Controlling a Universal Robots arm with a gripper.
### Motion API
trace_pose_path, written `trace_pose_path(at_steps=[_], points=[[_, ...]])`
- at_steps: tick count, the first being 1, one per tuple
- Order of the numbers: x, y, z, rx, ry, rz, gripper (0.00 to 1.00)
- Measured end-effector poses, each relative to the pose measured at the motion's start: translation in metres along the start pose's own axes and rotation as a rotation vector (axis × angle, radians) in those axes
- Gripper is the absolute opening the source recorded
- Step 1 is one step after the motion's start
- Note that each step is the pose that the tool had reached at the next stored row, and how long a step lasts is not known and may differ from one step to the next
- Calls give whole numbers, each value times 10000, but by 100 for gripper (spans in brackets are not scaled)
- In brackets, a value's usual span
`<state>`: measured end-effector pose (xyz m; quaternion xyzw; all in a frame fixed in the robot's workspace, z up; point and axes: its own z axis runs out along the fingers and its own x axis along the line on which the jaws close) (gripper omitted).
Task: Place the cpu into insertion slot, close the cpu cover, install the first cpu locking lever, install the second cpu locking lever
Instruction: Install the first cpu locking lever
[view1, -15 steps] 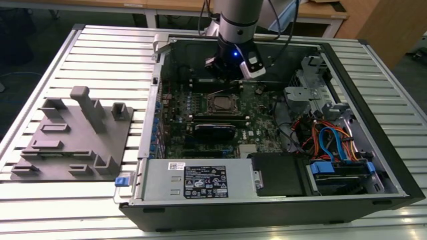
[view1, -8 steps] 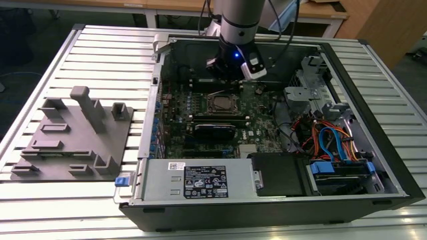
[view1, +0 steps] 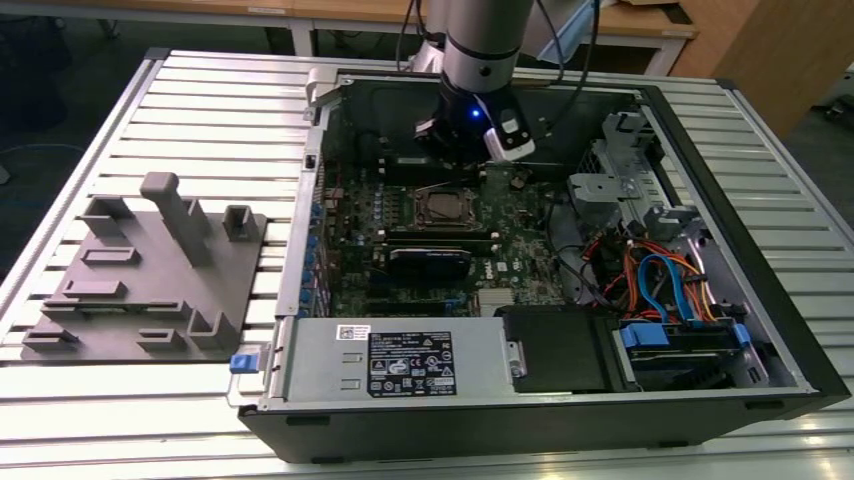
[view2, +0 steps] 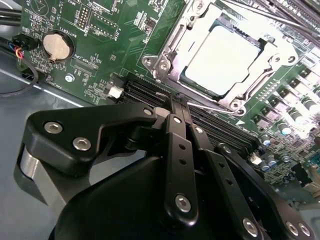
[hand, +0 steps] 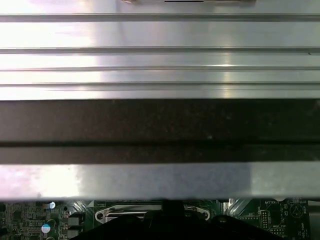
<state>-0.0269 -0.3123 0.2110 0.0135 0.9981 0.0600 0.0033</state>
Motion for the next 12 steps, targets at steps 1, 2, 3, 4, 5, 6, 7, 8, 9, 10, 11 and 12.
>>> trace_pose_path(at_steps=[1, 2, 3, 4, 5, 6, 7, 8, 9, 10, 11, 12], points=[[-3, -1, 6, -1, 0, 1, 10], [-5, -1, 11, 0, 0, 2, 10], [-7, -2, 18, 0, 0, 3, 10], [-9, -3, 24, 0, 0, 4, 10], [-10, -3, 30, 0, 0, 4, 10], [-11, -4, 36, 0, 0, 5, 10], [-12, -5, 43, 1, 1, 4, 10], [-14, -6, 50, -1, 0, 4, 10], [-14, -6, 57, 0, 0, 5, 10], [-15, -7, 63, 0, 0, 5, 10], [-16, -8, 70, 0, 0, 4, 10], [-17, -9, 78, -1, 0, 4, 10]])
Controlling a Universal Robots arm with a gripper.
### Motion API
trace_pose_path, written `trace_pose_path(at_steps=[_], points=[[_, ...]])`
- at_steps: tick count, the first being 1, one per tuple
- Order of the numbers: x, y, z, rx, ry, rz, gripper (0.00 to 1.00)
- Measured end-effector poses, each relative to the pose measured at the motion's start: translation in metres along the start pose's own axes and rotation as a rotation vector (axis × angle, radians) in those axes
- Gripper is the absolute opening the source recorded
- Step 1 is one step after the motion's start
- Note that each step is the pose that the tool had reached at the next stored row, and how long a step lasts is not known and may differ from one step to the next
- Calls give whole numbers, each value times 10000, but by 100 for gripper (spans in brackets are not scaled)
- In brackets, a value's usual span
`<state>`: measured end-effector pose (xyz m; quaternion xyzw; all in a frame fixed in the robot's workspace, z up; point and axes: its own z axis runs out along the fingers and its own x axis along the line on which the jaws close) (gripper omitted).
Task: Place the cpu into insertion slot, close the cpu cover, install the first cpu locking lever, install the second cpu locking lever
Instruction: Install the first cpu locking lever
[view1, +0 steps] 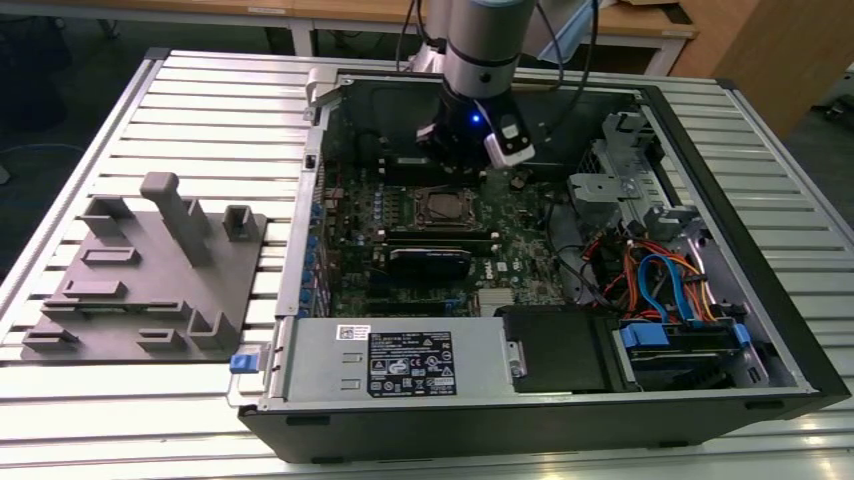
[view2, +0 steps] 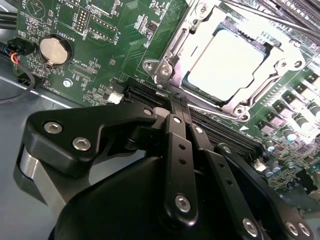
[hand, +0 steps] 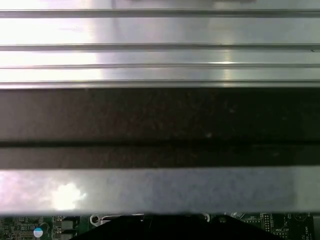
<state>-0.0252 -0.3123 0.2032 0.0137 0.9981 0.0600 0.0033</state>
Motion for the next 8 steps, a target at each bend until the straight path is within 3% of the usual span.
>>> trace_pose_path(at_steps=[8], points=[[-10, -5, 37, 3, 3, 0, 10]])
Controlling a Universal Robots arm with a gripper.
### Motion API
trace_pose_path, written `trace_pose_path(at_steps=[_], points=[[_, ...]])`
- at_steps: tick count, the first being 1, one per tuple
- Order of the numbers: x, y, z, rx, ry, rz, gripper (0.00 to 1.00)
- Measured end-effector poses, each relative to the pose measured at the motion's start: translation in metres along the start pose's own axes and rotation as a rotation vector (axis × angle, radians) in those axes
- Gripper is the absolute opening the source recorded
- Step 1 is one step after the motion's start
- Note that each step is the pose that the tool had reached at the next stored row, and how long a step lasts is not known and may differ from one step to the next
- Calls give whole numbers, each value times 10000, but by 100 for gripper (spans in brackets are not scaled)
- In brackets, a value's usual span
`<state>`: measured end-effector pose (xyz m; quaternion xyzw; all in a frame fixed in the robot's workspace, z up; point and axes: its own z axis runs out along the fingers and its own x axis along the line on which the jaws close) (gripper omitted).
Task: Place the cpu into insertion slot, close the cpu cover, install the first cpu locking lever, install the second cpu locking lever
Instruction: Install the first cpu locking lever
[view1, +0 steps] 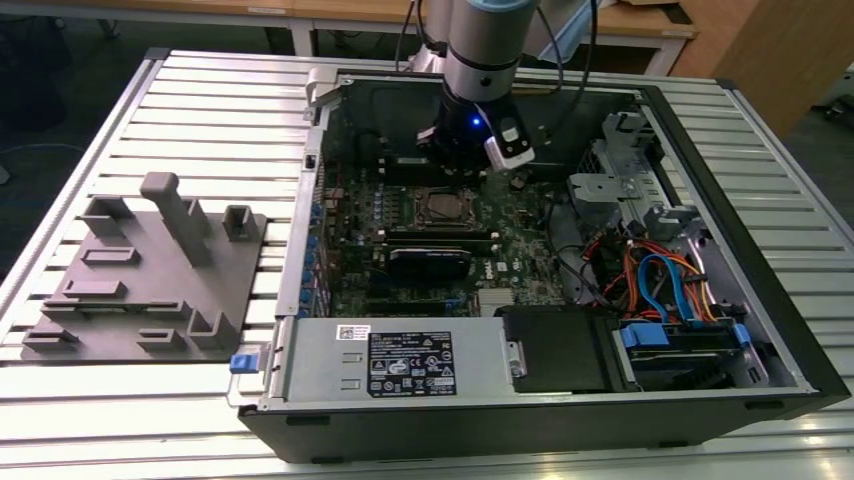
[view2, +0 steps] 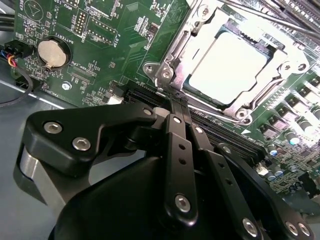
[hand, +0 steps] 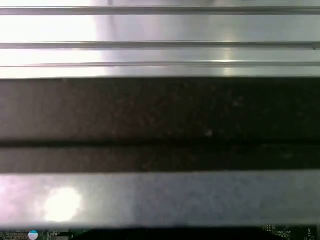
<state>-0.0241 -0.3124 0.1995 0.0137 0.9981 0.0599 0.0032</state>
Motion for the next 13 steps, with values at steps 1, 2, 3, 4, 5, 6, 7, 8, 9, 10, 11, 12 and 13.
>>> trace_pose_path(at_steps=[1, 2, 3, 4, 5, 6, 7, 8, 9, 10, 11, 12, 13], points=[[0, 0, 0, 1, 1, 1, 10], [0, 0, 1, 0, 1, 1, 10], [-1, 0, 2, -2, 0, 1, 10], [-1, 0, 2, -3, 0, 0, 10], [-1, 1, 0, -4, -1, 0, 10], [-1, 1, -3, -3, -1, 0, 10], [-1, 1, -6, -2, 0, 0, 10], [-1, 2, -11, -2, 0, 0, 10], [-1, 2, -13, -2, -1, 0, 10], [-1, 3, -13, -4, -1, 0, 10], [-1, 3, -13, -4, -2, 0, 10], [-1, 3, -13, -2, -1, 0, 10], [-2, 2, -13, 3, 1, -1, 10]])
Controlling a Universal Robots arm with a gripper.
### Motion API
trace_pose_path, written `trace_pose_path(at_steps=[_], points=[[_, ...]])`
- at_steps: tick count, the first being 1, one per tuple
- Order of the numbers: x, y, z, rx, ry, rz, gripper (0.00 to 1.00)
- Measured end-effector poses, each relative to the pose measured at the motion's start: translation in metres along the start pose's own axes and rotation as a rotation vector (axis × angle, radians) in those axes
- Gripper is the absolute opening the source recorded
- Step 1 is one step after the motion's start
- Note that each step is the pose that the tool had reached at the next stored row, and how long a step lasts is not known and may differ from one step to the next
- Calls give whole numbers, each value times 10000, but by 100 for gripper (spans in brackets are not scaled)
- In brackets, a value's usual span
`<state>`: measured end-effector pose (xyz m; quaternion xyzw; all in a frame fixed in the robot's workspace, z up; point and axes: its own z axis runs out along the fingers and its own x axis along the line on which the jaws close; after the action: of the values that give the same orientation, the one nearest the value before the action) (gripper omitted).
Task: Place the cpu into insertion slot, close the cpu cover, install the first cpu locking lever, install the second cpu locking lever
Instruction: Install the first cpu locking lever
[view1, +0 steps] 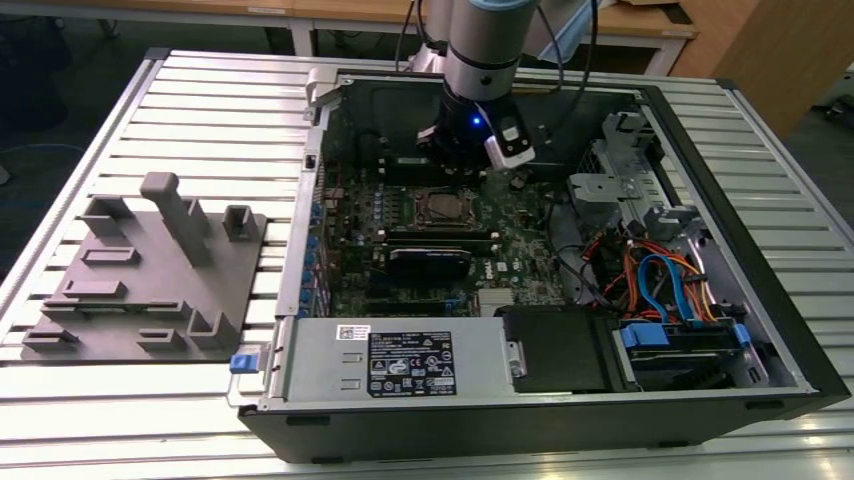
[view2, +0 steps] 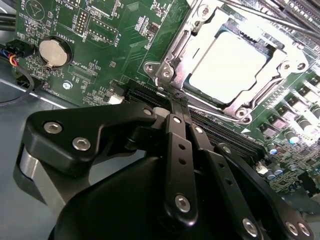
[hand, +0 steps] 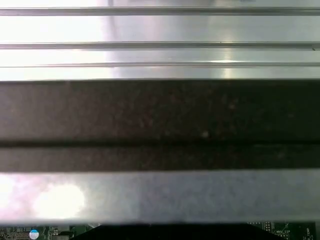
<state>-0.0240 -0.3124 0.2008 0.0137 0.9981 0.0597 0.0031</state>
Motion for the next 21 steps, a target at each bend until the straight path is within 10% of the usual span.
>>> trace_pose_path(at_steps=[17, 21], points=[[-8, -26, 5, 14, 16, 3, 10], [-8, -34, 28, 177, 18, 2, 10]])
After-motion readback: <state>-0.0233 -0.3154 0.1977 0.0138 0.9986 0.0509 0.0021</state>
